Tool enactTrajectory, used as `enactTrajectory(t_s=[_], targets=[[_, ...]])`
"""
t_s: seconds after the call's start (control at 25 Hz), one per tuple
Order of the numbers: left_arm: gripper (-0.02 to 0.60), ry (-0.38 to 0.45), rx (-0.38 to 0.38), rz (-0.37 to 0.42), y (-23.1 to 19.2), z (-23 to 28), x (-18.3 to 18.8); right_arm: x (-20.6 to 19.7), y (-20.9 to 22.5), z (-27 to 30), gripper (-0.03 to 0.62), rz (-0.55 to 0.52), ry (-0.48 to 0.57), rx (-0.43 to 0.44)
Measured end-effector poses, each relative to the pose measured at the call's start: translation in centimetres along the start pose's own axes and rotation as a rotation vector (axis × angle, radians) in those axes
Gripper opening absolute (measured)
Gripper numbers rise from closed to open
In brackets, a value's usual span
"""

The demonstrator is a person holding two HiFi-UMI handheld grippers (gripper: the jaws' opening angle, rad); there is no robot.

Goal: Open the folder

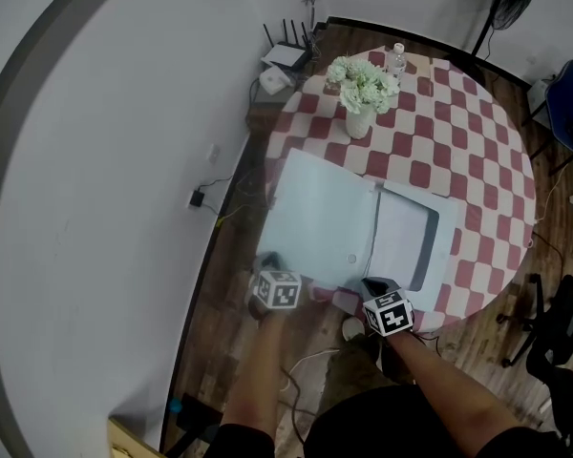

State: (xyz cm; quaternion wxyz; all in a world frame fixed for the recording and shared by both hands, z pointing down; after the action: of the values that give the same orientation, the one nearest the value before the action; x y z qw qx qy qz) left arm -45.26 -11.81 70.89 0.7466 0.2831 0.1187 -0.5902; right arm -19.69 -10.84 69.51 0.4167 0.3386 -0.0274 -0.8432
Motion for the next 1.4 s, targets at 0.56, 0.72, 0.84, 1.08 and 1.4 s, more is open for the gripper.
enactTrajectory(t_s=[0.56,0.72,0.84,1.08,1.4], targets=[[-0.006,-0.079,-0.17,-0.038,1.6,4.9,-1.5,-0.3,0.2,0.2,0.002,-0.06,0.025,0.004],[0.002,-0.096,-0.161,-0.027,1.4,4.3,-1.0,-0.2,0.2,0.0,0.002,-0.047,0.018,0.014],[0.002,-0.07,-0.163,-0.097,1.0,2.9,-0.7,0.2,0.6,-0.9,0.002,-0.007,0.021,0.013],[0.002,0.078,-0.16,-0.137,0.4,-3.2,2.5,2.3,2.5,-5.0,0.002,0.014,0.103,0.006],[0.002,0.349,-0.168,-0.256,2.4,-10.6,7.5,4.5,5.2,-12.5,0.002,0.004,0.282,-0.005]])
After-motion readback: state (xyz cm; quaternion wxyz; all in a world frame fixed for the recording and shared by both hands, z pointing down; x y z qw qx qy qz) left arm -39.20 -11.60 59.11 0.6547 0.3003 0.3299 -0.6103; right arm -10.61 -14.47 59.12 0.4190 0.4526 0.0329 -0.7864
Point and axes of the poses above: the fingertips, and each gripper's own axes: z forward along the fingers, y to its right, x out of its top, the point moved 5 cm from there along -z, backward along the fingers, and after that the axes turned 3 degrees about z, right-handed, at the moved point
